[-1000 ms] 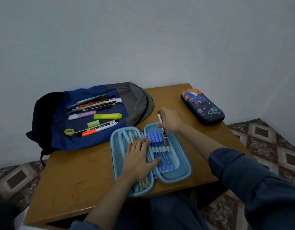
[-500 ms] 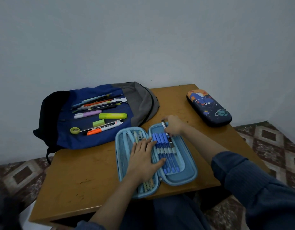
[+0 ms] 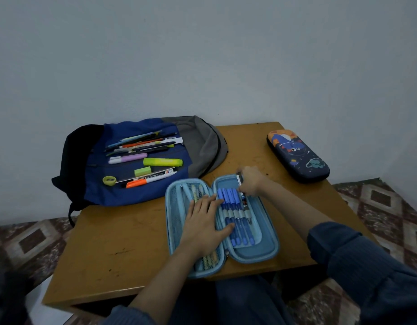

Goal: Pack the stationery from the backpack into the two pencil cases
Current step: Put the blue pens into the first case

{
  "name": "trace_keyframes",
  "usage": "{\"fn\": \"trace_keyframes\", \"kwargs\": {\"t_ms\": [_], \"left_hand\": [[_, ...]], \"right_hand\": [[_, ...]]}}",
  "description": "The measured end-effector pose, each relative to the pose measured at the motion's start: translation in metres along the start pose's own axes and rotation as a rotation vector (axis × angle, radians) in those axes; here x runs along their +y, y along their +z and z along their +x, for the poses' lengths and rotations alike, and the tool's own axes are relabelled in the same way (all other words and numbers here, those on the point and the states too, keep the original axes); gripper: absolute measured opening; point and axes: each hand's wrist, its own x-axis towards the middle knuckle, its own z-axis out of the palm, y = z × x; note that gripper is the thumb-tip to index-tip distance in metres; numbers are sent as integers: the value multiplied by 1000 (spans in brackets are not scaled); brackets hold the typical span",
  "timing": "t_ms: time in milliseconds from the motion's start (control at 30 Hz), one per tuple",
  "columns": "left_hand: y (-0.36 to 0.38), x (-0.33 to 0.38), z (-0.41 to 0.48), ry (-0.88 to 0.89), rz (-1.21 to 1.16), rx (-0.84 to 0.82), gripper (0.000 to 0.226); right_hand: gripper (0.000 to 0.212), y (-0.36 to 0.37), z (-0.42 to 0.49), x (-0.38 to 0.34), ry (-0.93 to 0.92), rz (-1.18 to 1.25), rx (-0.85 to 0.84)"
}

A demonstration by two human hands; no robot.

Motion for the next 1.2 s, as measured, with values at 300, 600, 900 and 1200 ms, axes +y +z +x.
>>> {"fn": "trace_keyframes", "kwargs": {"t_ms": [300,600,900,1200], "left_hand": [[-1,1,0,0,5,-6,87],[1,0,0,-1,-5,3,86],[0,0,0,7,1,4,85],[1,-1,-1,5,-6,10,86]], "right_hand": [[36,9,-2,0,-12,-55,12],[25,7,-13,-6,28,-100,-85],[40,6,-21,6,52,38,-125],[36,10,-18,4,52,65,-67]]}}
